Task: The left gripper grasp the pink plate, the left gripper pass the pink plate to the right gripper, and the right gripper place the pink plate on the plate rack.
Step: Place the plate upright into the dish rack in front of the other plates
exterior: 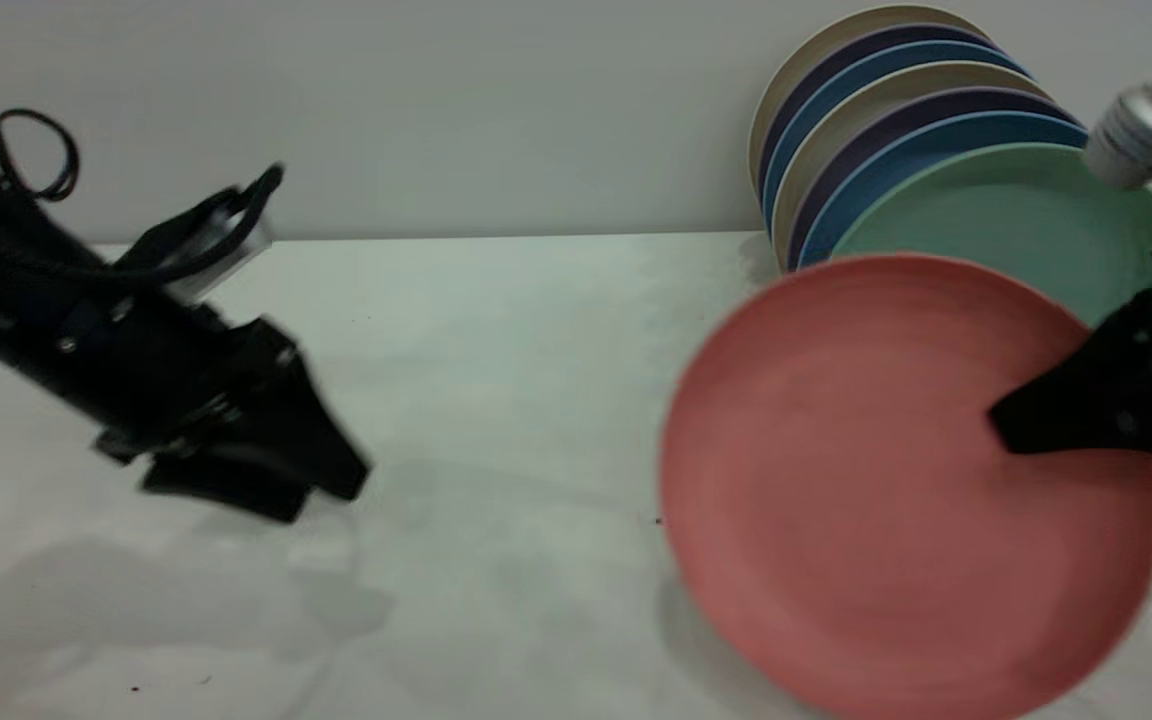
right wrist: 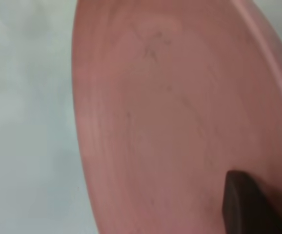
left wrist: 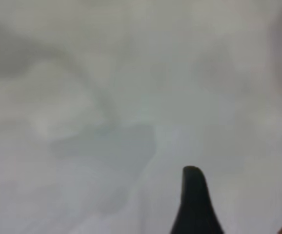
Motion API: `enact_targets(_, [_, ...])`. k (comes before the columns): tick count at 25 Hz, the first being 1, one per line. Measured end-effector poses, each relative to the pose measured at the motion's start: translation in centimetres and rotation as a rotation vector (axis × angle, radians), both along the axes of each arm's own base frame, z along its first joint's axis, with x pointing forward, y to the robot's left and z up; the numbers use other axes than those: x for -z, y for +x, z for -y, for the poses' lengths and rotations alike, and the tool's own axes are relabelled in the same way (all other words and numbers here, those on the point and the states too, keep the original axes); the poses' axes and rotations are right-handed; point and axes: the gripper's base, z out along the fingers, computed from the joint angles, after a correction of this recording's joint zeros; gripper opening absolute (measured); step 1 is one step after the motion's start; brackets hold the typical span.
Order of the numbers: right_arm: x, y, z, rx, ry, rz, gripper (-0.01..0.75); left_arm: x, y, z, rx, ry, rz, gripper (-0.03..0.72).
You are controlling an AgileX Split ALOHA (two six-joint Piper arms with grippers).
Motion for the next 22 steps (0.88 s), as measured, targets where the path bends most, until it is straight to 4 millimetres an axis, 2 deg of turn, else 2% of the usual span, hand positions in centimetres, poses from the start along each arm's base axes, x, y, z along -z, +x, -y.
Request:
enact_targets(5, [-3.8, 0.1, 1.4, -0.052, -0.231, 0.204, 0.094, 0.4, 0.0, -2.3, -0.058, 0.086, -0.054, 0.515])
enact_targets(10, [-8.6, 1.4, 1.9, -0.129, -0.390, 0.422, 0.094, 0.4, 0.1, -2.6, -0.075, 0.092, -0.064, 0.514])
enact_targets(14, [-11.1, 2.8, 1.7, -0.214, -0.454, 0.518, 0.094, 0.4, 0.1, -2.6, -0.075, 0.092, -0.065, 0.514])
enact_targets(18, [-12.8, 3.6, 1.5, -0.306, -0.500, 0.572, 0.094, 0.4, 0.1, -2.6, -0.075, 0.091, -0.065, 0.514])
enact_targets(22, [-13.1, 4.5, 1.2, -0.398, -0.506, 0.533, 0.094, 0.4, 0.0, -2.6, -0.075, 0.089, -0.069, 0.514])
